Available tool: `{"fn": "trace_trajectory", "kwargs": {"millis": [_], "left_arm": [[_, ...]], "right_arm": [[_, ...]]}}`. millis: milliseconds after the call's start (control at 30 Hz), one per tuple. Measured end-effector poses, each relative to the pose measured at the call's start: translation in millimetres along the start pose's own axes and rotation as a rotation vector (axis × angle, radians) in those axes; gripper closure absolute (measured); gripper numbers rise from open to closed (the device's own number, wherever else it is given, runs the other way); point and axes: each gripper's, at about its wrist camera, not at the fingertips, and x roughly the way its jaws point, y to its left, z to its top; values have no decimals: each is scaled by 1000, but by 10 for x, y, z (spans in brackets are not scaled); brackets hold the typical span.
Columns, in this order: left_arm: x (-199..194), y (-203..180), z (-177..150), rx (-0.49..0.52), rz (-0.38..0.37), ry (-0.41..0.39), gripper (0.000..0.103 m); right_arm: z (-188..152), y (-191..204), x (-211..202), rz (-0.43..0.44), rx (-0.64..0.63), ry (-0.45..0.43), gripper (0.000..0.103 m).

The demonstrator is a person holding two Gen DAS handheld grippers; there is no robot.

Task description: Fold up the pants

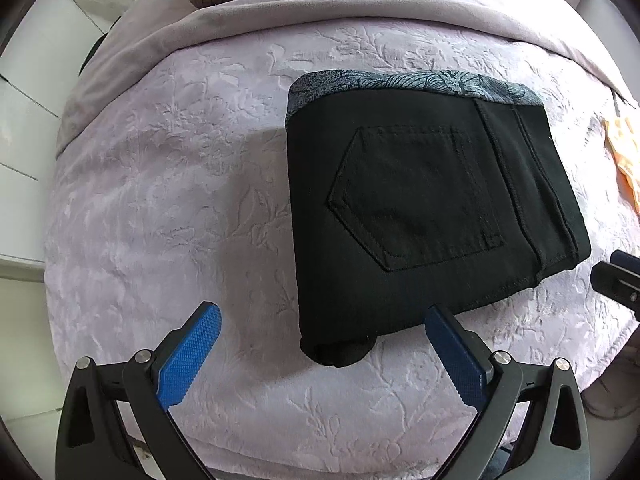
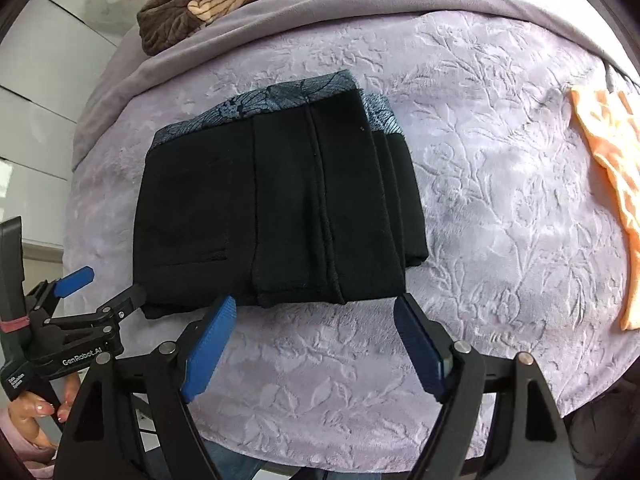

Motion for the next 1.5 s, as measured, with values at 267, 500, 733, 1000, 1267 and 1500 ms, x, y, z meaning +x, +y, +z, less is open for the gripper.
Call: {"fn": "trace_trajectory", "kwargs": {"millis": [267,500,733,1000,1267,1500], "left_arm": [[-14,13,-37,-5,-4,9,1],[-4,34,-39,-14,-5,17,1],[5,44,-38,-15,-9,25,1],[39,58,-25,-25,1,39,1],[83,78,11,-44,-3,42,1],[112,66,37,-44,-35,51,1]], "right_arm": [[-55,41,21,4,6,20,19],[-56,42,21,8,6,21,19],[-44,15,28,13,13,23,19],[-20,-25,39,16,21,25,19],[13,-96,69,17,28,32,19],[48,-152,98,14,32,38,19]]}}
